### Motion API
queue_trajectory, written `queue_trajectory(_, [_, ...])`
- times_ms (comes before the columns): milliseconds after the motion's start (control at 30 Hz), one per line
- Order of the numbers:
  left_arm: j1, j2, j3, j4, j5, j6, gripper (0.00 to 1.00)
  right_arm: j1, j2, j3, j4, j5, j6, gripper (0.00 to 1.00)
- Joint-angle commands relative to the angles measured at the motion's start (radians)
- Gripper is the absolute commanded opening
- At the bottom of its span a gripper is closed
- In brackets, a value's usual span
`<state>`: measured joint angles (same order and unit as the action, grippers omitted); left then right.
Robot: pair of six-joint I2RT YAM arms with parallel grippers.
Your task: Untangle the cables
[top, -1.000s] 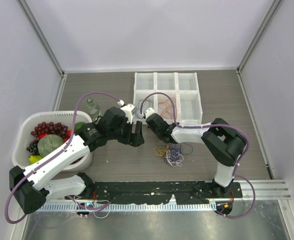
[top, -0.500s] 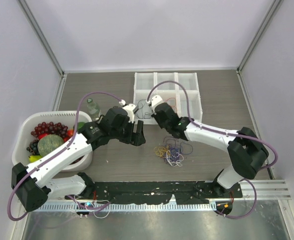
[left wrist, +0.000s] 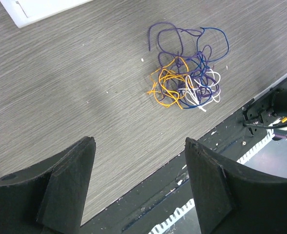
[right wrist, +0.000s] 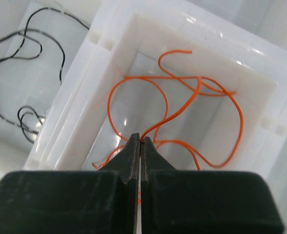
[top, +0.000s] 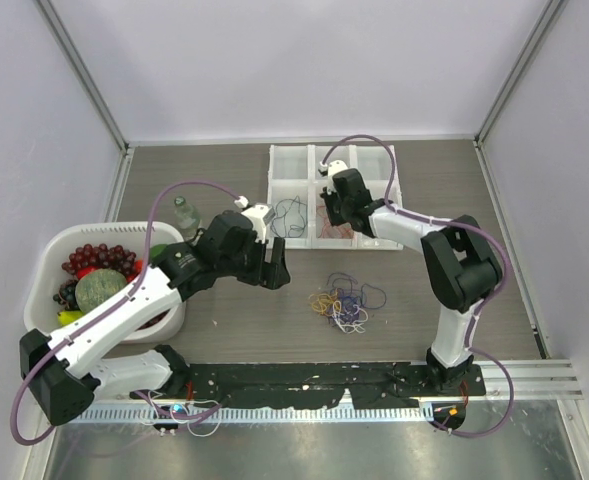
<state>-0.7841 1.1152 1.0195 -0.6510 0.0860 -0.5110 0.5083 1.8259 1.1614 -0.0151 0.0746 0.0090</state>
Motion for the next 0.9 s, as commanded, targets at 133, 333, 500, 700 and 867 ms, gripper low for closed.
queue_trajectory(133, [-0.001,-0.022,0.053,-0.018,-0.061,0.037,0.78,-0.004,0.075,0.106,-0.025,-0.007,0.043,0.01])
queue_trajectory(333, [-0.001,0.04,0.062,0.001,-0.031,0.051,0.78,-0.004,0.032,0.147,-0.121,0.03,0.152,0.22])
queue_trajectory(500, [-0.001,0.115,0.096,0.025,0.009,0.071,0.78,-0.002,0.018,0.251,-0.279,0.088,0.201,0.36])
queue_trajectory(700, [-0.001,0.23,0.103,0.079,0.105,0.063,0.78,-0.002,-0.042,0.346,-0.454,0.135,0.238,0.44])
queue_trajectory(867, [-0.001,0.395,0.151,0.102,0.222,0.037,0.72,-0.004,-0.207,0.246,-0.559,0.134,0.298,0.51])
